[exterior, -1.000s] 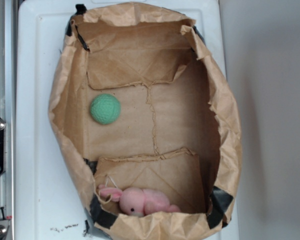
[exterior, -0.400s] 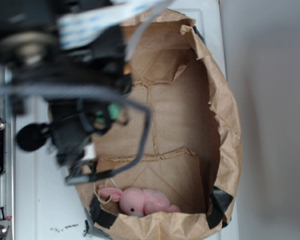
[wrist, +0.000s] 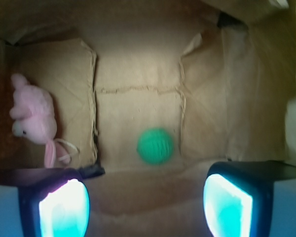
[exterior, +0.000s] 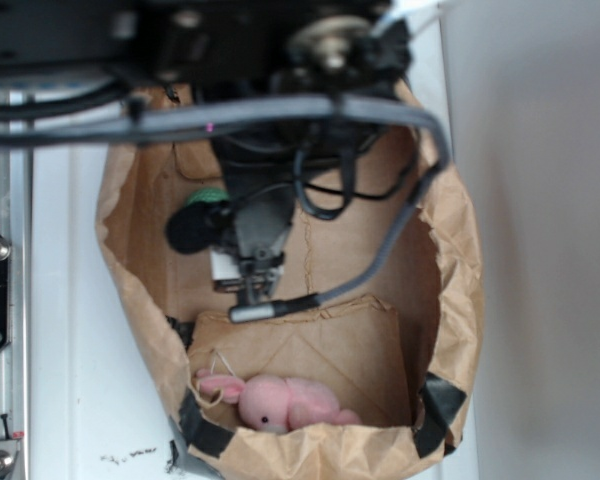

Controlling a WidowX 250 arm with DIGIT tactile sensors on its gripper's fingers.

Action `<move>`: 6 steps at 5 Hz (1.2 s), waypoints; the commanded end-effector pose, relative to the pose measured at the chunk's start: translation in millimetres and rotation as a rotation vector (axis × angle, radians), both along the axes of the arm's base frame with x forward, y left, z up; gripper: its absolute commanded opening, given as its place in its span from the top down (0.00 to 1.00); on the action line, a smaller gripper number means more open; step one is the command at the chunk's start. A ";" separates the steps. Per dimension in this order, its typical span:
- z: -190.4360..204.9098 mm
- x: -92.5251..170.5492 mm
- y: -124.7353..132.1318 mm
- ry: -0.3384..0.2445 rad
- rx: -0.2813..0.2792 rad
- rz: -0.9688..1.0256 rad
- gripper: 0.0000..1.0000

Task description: Grab the green ball.

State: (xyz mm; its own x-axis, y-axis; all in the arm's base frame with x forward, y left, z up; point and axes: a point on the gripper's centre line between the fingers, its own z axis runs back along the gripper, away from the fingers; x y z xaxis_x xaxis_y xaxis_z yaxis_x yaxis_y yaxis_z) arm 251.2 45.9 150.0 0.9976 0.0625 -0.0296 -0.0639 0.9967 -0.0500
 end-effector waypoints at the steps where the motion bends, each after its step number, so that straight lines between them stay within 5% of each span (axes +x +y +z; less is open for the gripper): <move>1: -8.8 -28.7 12.2 -0.091 0.045 0.011 0.00; 2: -12.2 -40.0 2.8 -0.145 -0.003 -0.005 0.00; 6: -12.2 -40.0 2.8 -0.145 -0.003 -0.005 0.00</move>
State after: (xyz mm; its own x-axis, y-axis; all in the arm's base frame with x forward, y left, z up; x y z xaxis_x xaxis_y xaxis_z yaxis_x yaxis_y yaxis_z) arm 210.3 41.4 129.8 0.9971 0.0226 0.0726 -0.0173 0.9972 -0.0723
